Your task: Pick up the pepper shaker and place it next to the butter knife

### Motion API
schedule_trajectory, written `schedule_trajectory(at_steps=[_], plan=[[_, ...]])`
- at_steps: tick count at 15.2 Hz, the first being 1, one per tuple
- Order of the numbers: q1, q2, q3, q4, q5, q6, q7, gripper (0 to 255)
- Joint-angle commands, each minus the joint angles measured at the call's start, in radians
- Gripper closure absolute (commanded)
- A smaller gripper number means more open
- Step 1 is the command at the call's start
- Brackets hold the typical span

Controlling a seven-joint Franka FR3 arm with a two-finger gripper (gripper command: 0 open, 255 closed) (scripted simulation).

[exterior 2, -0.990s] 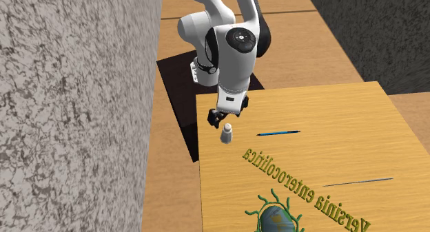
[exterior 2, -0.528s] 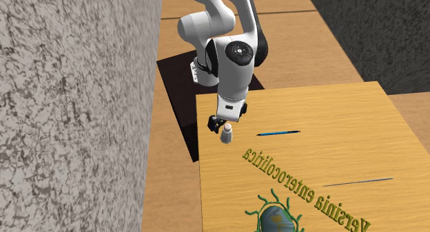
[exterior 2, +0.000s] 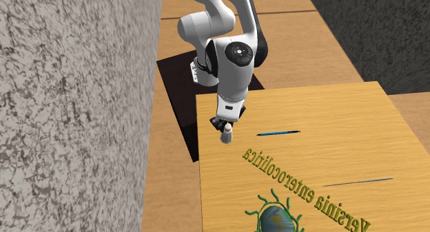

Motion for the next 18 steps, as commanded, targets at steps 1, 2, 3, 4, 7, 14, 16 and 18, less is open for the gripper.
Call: schedule_trajectory(at_steps=[1,2,3,4,7,14,16,18], plan=[[0.000,0.000,0.000,0.000,0.000,0.000,0.000,255],[0.000,0.000,0.000,0.000,0.000,0.000,0.000,255],[0.000,0.000,0.000,0.000,0.000,0.000,0.000,255],[0.000,0.000,0.000,0.000,0.000,0.000,0.000,255],[0.000,0.000,0.000,0.000,0.000,0.000,0.000,255],[0.001,-0.055,0.004,0.039,0.004,-0.095,-0.004,255],[0.001,-0.071,0.006,0.054,0.005,-0.126,-0.006,255],[0.002,-0.086,0.008,0.070,0.006,-0.156,-0.007,255]])
